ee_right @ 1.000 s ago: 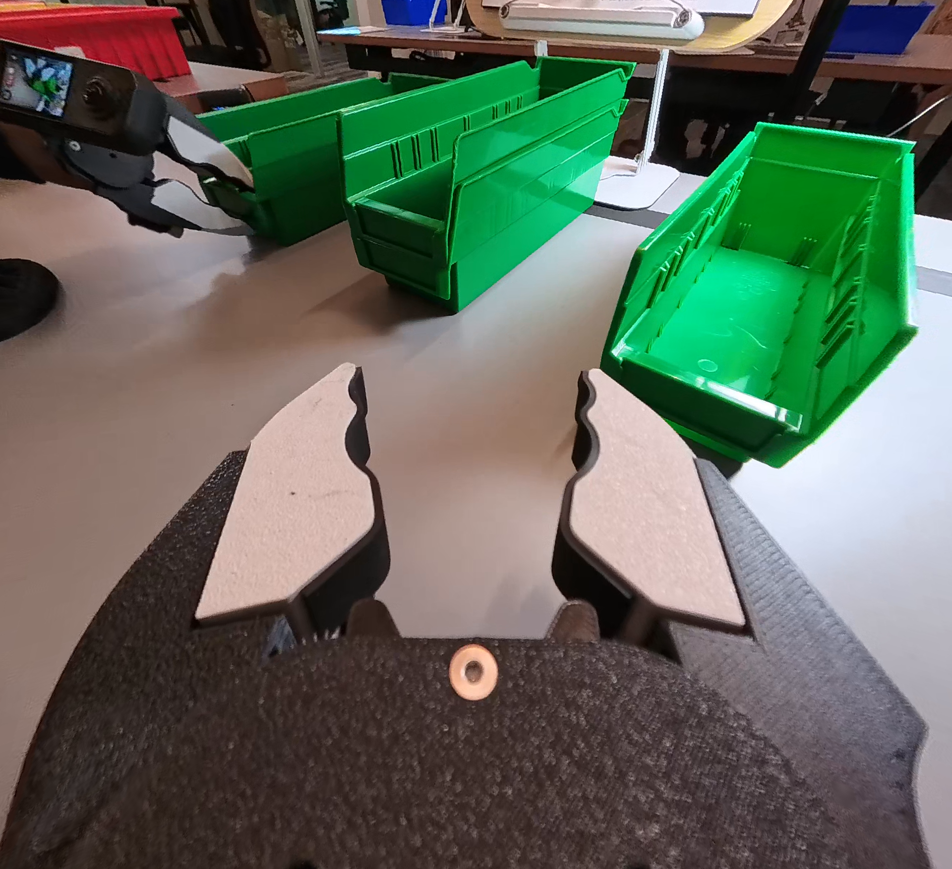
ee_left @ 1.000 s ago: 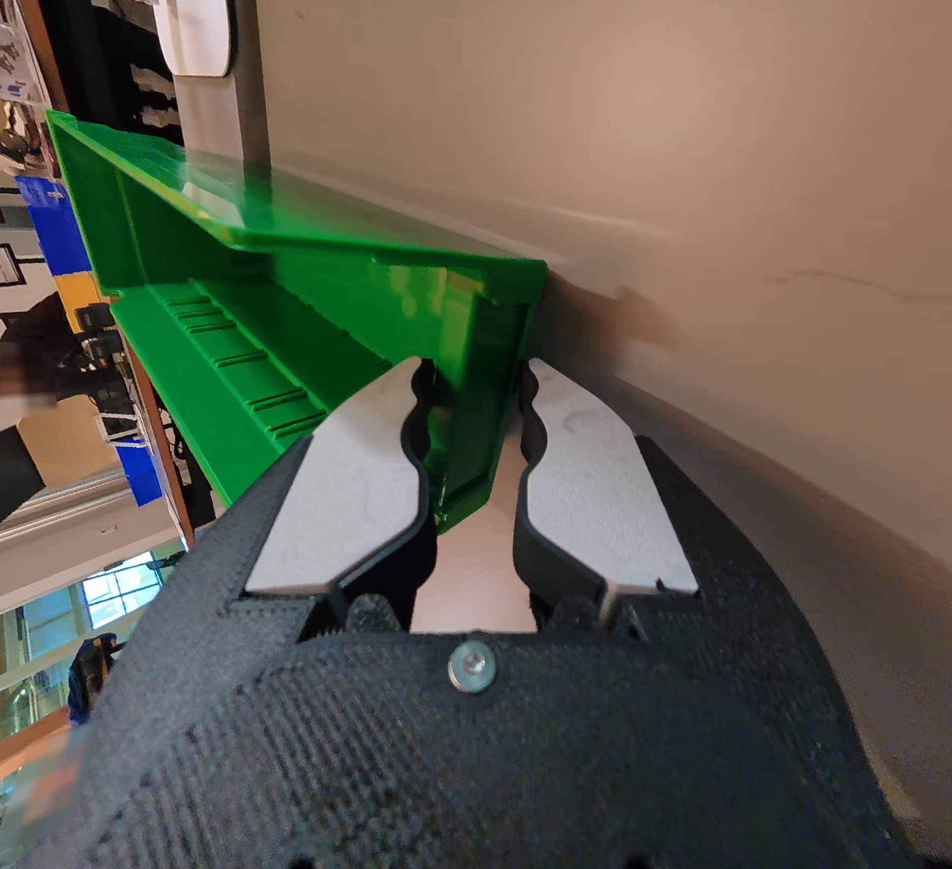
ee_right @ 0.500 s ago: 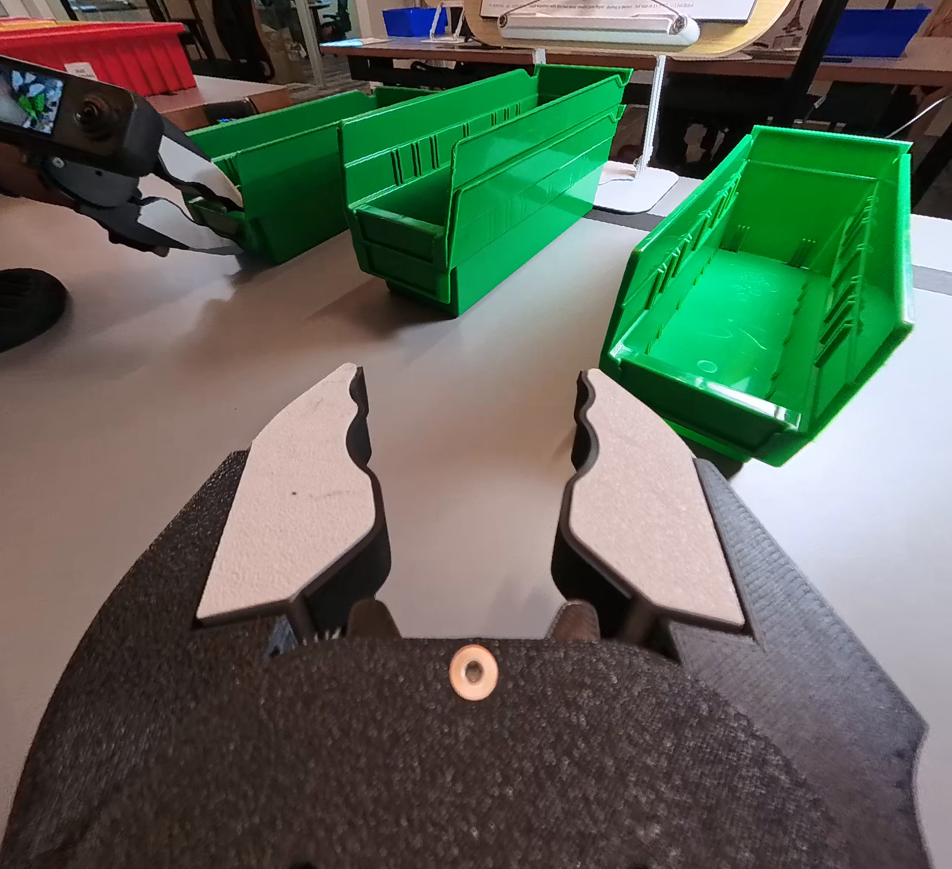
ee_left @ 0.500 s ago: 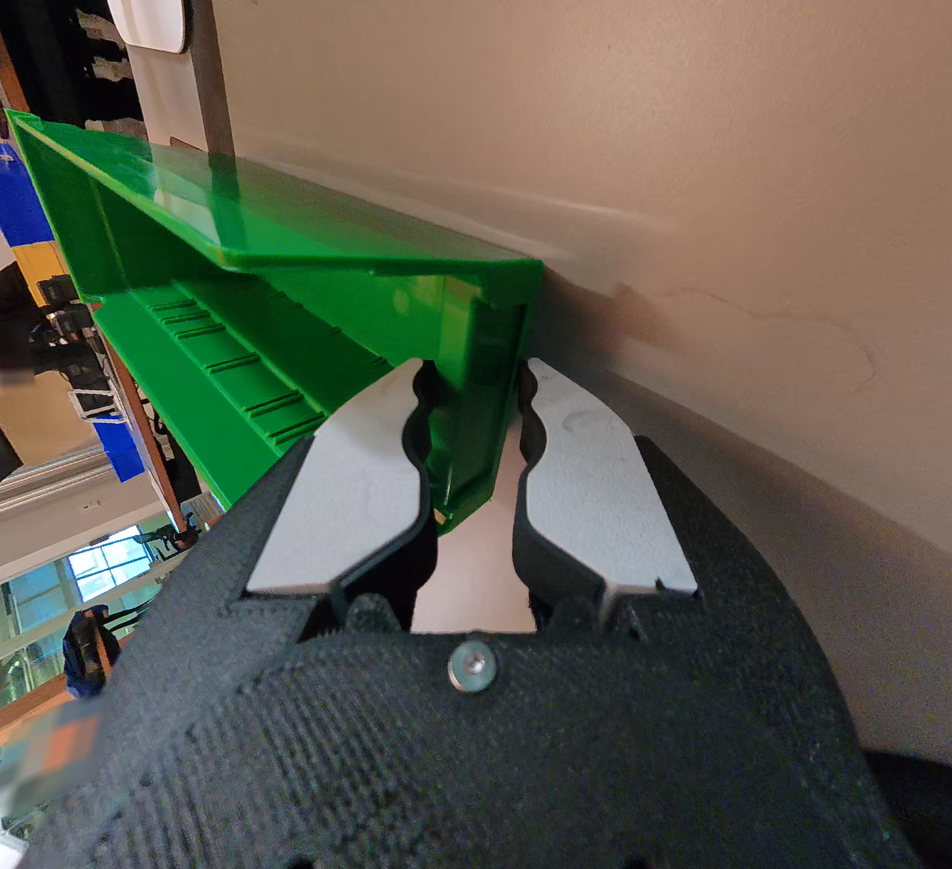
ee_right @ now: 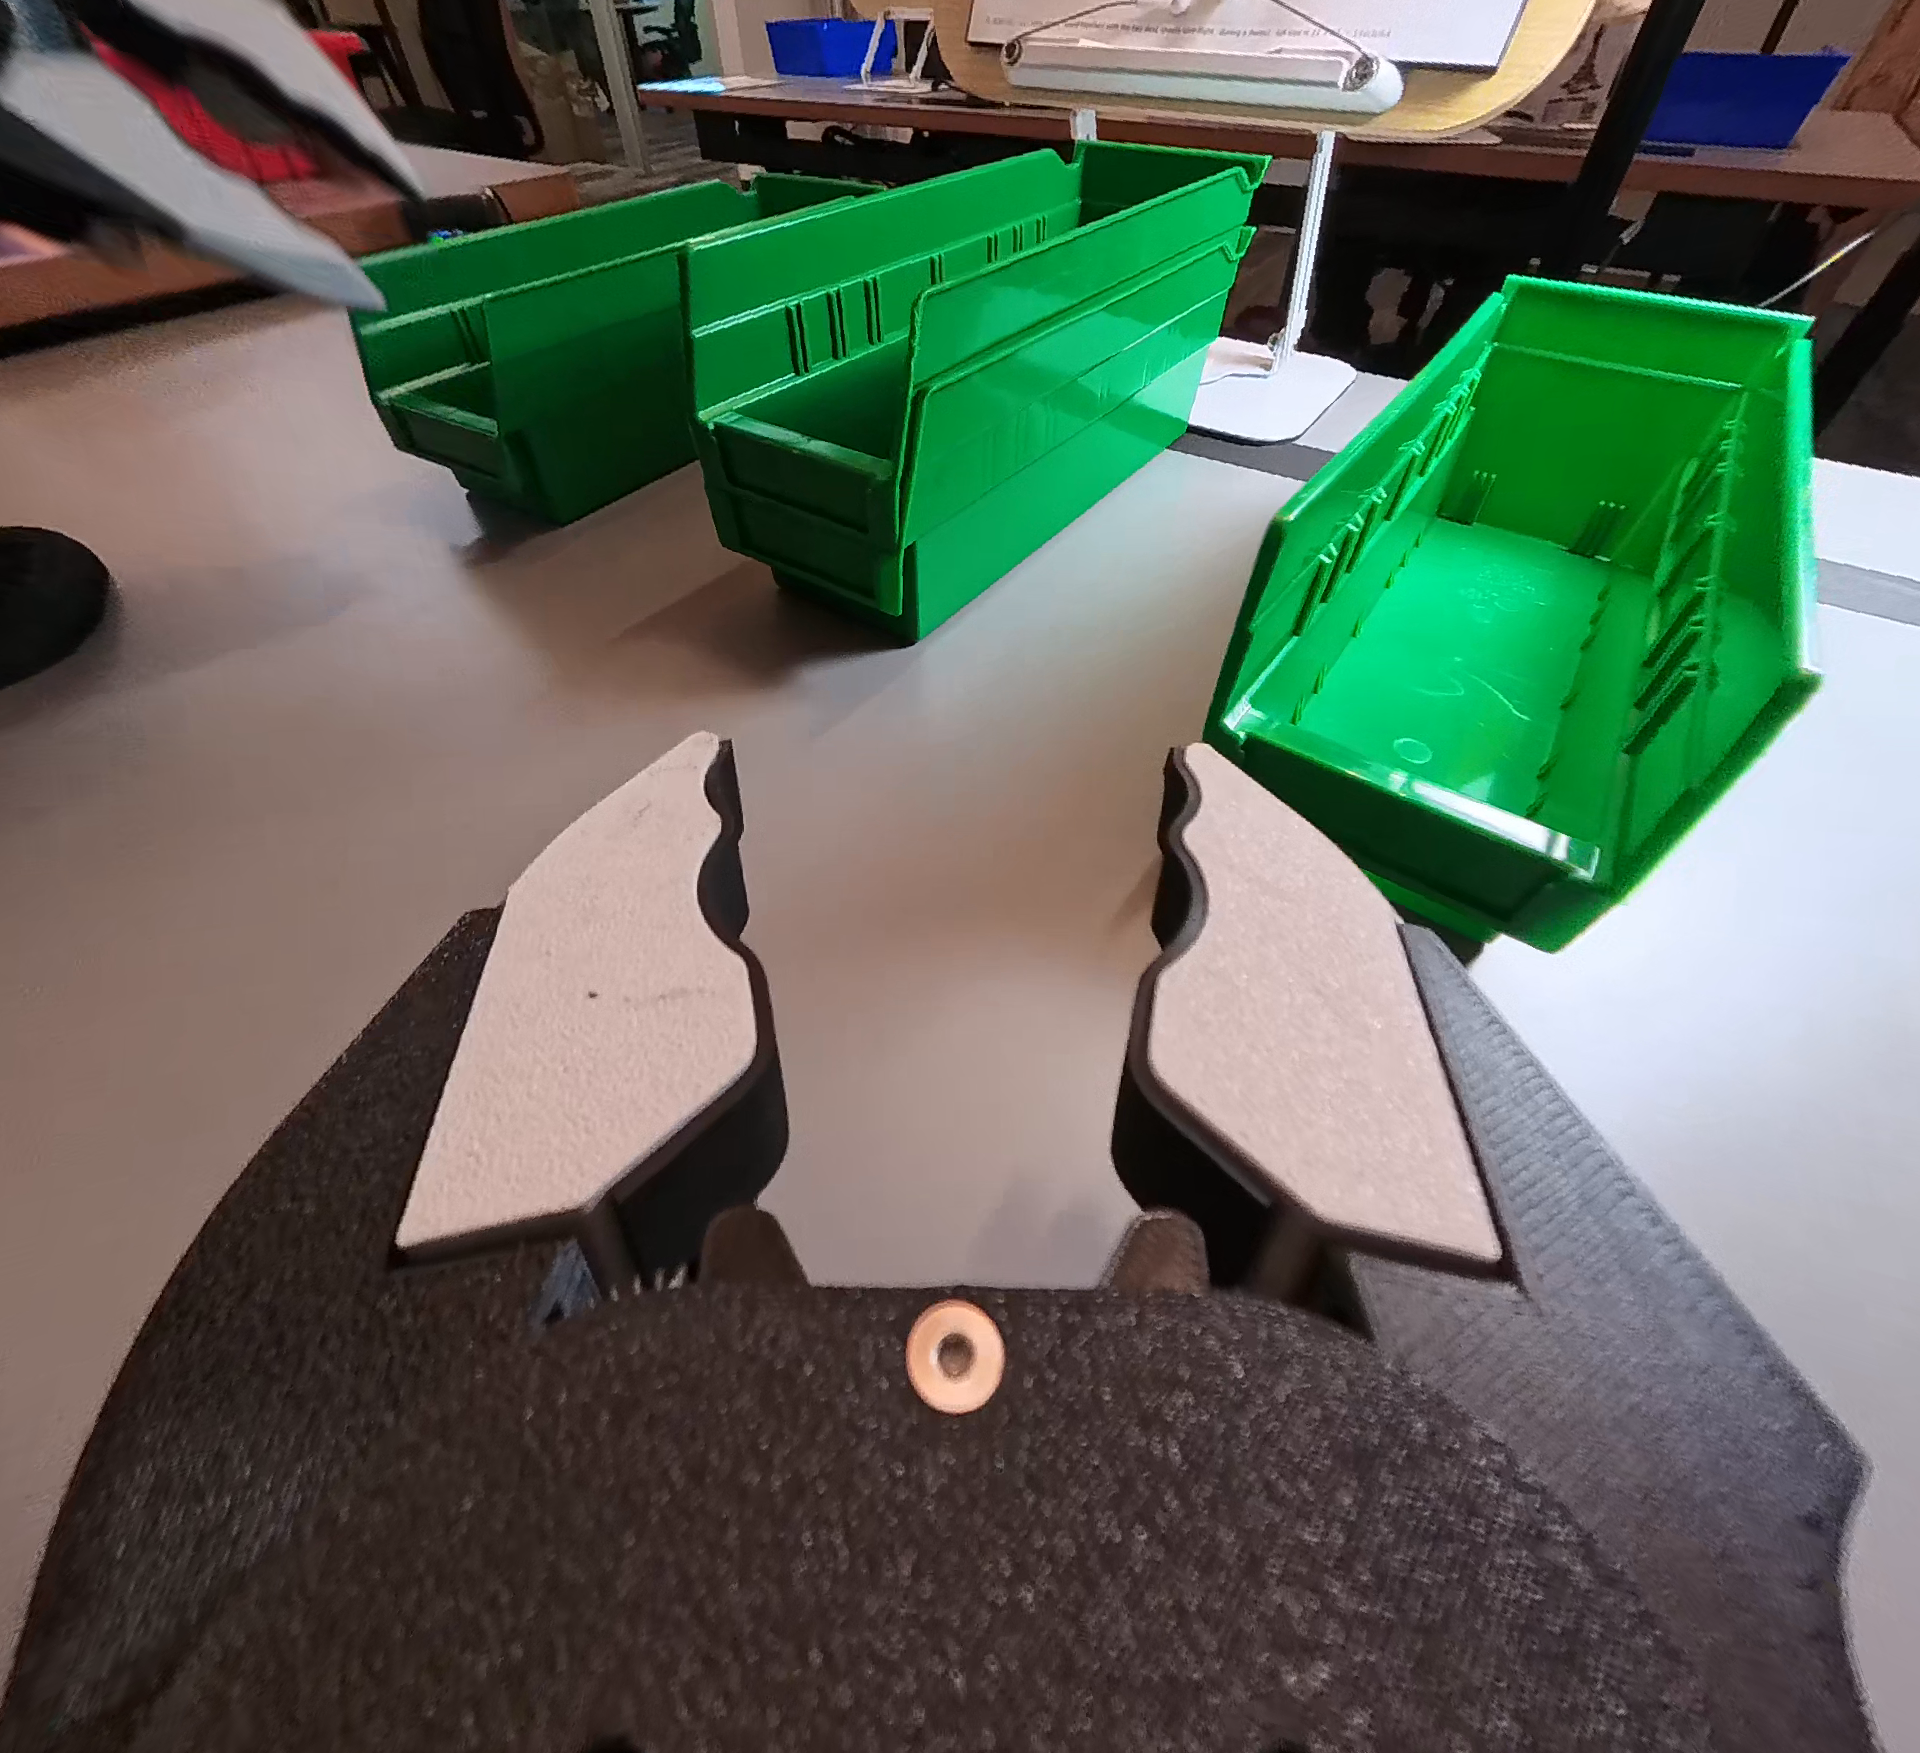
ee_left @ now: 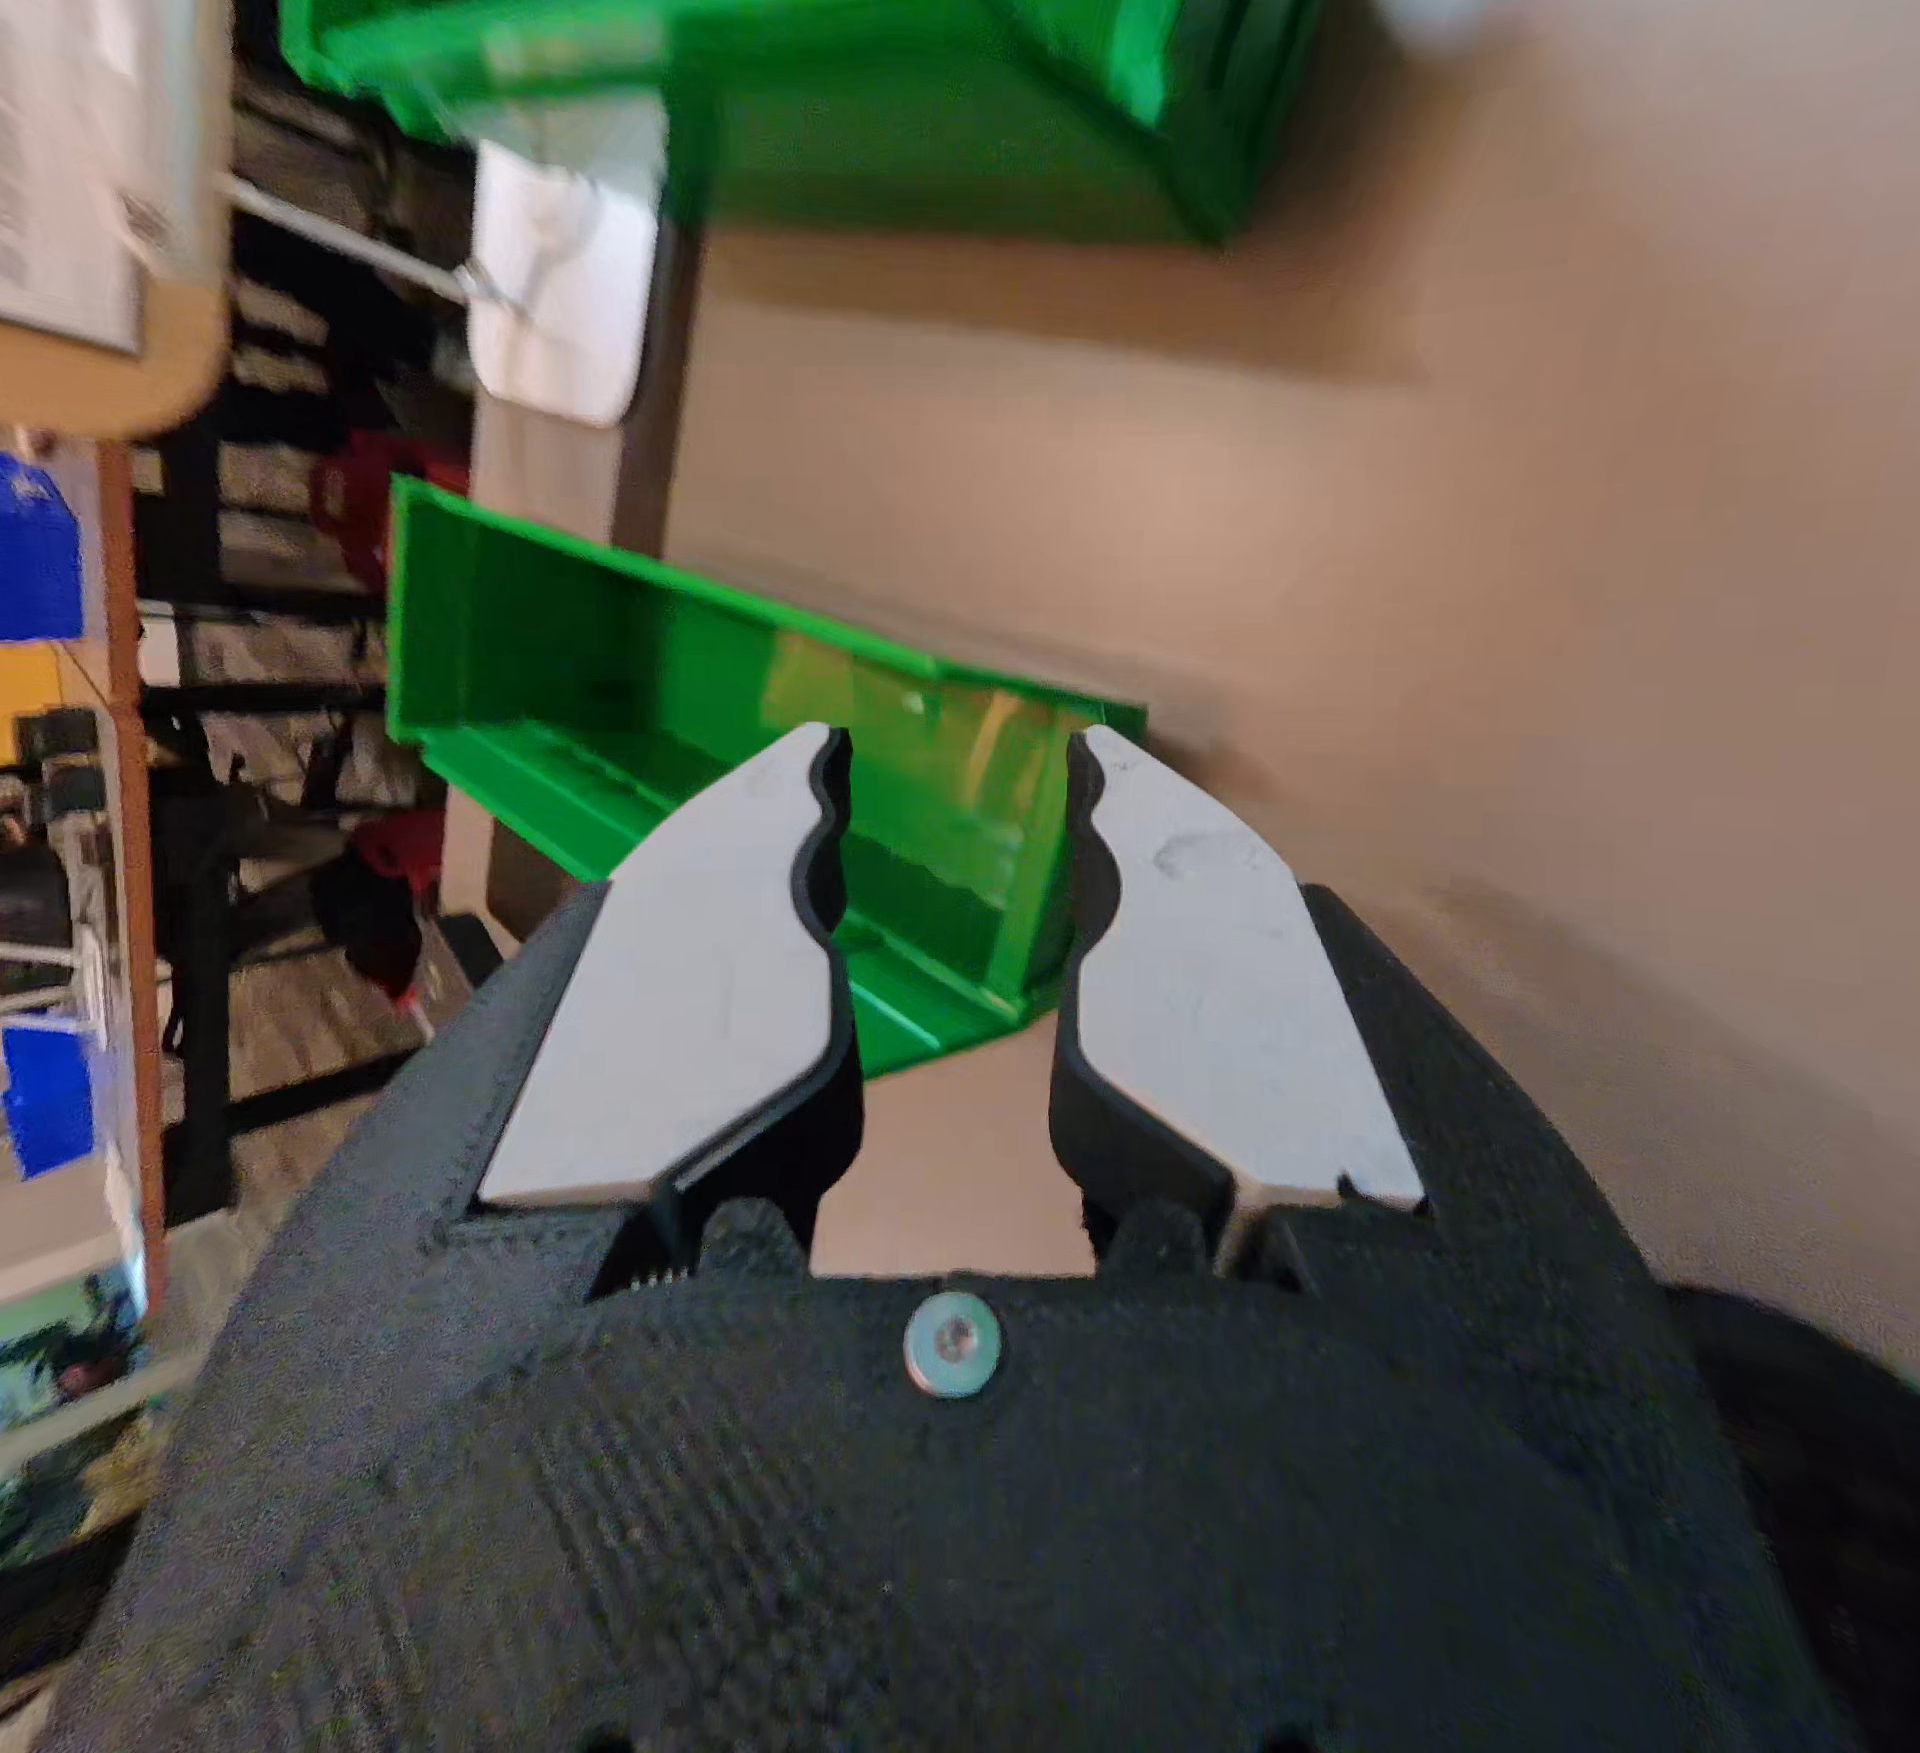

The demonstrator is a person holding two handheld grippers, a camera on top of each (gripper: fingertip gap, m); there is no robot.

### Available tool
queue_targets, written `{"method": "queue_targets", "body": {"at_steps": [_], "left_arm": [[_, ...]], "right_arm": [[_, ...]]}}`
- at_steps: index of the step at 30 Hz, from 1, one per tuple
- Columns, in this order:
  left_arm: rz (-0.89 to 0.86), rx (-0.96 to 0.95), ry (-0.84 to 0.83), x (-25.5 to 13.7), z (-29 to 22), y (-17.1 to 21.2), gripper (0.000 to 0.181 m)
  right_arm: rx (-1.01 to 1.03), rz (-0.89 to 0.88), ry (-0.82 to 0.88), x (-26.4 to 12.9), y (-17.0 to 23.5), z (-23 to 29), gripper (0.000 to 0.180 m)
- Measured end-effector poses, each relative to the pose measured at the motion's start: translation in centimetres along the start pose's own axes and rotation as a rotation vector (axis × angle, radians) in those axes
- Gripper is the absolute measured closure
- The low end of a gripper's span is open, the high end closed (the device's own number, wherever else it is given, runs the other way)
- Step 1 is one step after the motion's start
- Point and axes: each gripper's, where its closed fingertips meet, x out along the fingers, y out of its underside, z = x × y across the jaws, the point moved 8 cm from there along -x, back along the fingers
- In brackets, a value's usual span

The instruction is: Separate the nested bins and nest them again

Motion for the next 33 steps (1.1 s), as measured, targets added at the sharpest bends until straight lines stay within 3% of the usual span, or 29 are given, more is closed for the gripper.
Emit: {"method": "queue_targets", "body": {"at_steps": [6,13,21,24,25,33], "left_arm": [[-0.184,0.092,0.053,-1.5,-0.3,-8.2,0.141],[-0.144,0.263,0.198,1.9,-3.4,-14.6,0.140],[0.154,0.304,0.251,9.9,-3.8,-15.2,0.138],[0.227,0.301,0.274,11.7,-4.0,-14.6,0.147],[0.239,0.303,0.261,12.0,-3.9,-14.4,0.154],[0.208,0.268,0.329,10.2,-3.1,-14.6,0.154]], "right_arm": [[-0.008,0.000,0.004,0.0,0.1,0.1,0.103],[0.011,-0.014,-0.016,-0.1,0.1,-0.1,0.105],[0.016,-0.050,-0.029,-0.6,0.0,-0.1,0.107],[0.030,-0.058,-0.038,-0.7,-0.1,-0.2,0.108],[0.031,-0.059,-0.041,-0.7,-0.1,-0.2,0.108],[-0.001,-0.036,-0.042,-0.4,0.1,0.2,0.110]]}}
